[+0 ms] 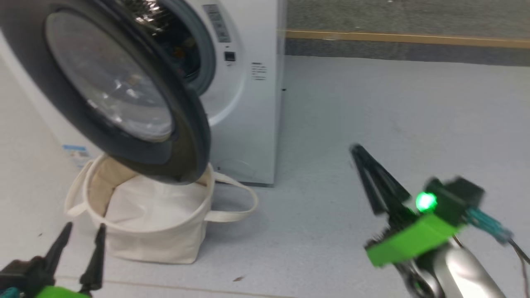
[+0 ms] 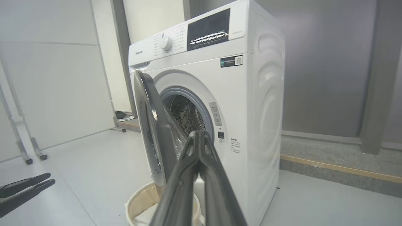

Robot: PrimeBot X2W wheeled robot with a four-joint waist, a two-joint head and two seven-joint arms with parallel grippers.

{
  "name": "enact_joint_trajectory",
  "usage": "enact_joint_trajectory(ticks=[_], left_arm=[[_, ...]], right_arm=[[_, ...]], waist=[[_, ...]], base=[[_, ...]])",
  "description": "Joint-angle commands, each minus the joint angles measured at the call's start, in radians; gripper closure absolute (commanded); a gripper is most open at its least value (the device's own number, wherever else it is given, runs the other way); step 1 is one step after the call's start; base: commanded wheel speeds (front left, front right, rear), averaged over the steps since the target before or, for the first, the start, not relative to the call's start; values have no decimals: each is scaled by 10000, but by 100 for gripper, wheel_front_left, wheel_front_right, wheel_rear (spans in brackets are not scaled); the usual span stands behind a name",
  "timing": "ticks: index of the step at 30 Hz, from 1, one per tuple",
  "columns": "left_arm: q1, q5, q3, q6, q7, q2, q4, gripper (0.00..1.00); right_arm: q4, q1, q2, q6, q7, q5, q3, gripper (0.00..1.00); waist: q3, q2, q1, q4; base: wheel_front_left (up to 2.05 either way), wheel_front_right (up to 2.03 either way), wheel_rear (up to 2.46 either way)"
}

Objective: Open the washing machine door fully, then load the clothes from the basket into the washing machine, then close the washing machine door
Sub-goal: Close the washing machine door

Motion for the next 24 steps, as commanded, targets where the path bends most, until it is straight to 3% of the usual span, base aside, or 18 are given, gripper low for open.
enact_joint_trajectory(ticks=[1, 8, 13, 24], left_arm=[[-809, 178, 326, 51, -66, 267, -242, 0], [-1601, 508, -301, -121, 138, -280, -58, 0], [-2463, 728, -758, -296, 225, -885, 271, 0], [-3876, 1028, -1419, -935, 151, -1914, 1145, 0]], right_arm=[[-195, -774, -78, 10, 106, 46, 483, 100], [1019, -2609, 311, 10, 125, 236, 1834, 100], [3254, -4107, 904, 10, -141, 350, 2415, 100], [7523, -6511, 1308, 10, -1012, 1267, 2269, 100]], waist=[[52, -1, 0, 384], [136, -1, 0, 1377], [401, -1, 0, 2410], [1410, -1, 0, 3790]], base=[[0, 0, 0], [0, 0, 0], [0, 0, 0], [0, 0, 0]])
